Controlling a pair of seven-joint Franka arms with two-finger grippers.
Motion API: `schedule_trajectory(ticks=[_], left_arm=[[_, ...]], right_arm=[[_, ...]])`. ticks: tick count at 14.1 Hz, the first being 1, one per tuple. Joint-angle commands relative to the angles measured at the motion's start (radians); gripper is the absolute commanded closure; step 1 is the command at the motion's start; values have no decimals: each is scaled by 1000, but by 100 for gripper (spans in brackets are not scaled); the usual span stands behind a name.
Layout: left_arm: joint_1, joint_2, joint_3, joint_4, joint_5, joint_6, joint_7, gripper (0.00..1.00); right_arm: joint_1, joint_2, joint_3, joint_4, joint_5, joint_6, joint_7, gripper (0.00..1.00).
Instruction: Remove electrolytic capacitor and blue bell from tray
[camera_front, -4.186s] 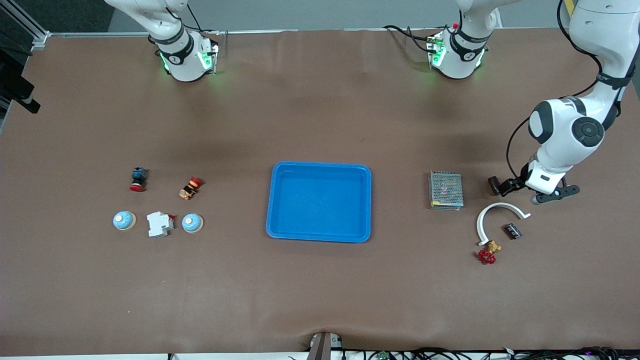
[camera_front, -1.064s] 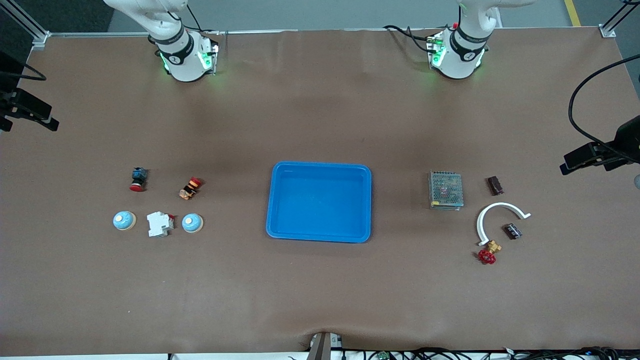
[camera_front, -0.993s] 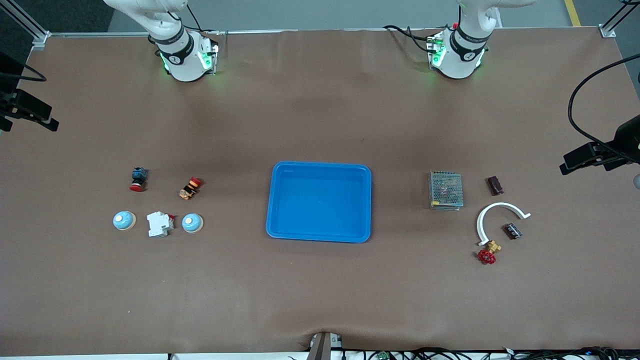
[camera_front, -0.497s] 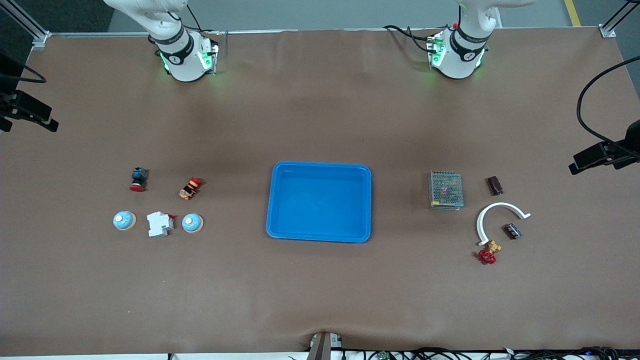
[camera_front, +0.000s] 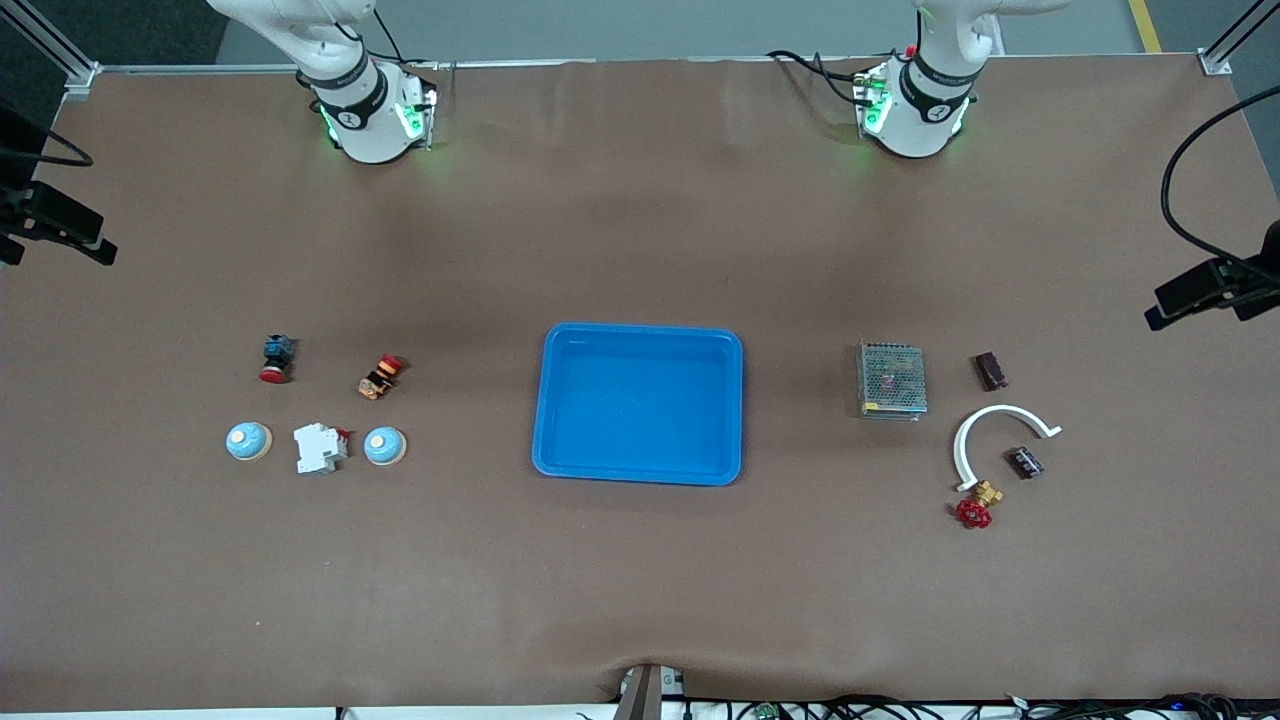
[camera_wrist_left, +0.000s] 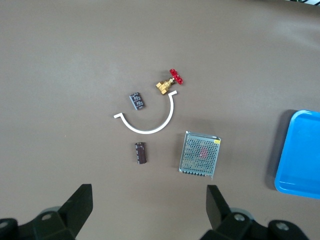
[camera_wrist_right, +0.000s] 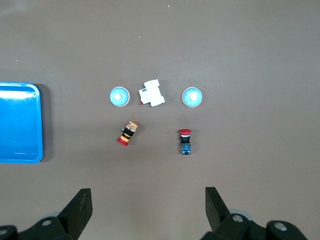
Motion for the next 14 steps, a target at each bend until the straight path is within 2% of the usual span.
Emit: schedule_trajectory(ticks=[1,3,14], left_arm=[[3,-73,-17,-57,-13,-5,-53,0],[-20,-80,-17,-54,-10,-29,-124,0],[-42,-76,-34,-19,-6,-35,-112,0]], right_arm=[[-3,16,4,16,-13,-2,15,0],[-3,16,4,16,-13,-1,16,0],[14,25,7,16,-7,53,12,0]])
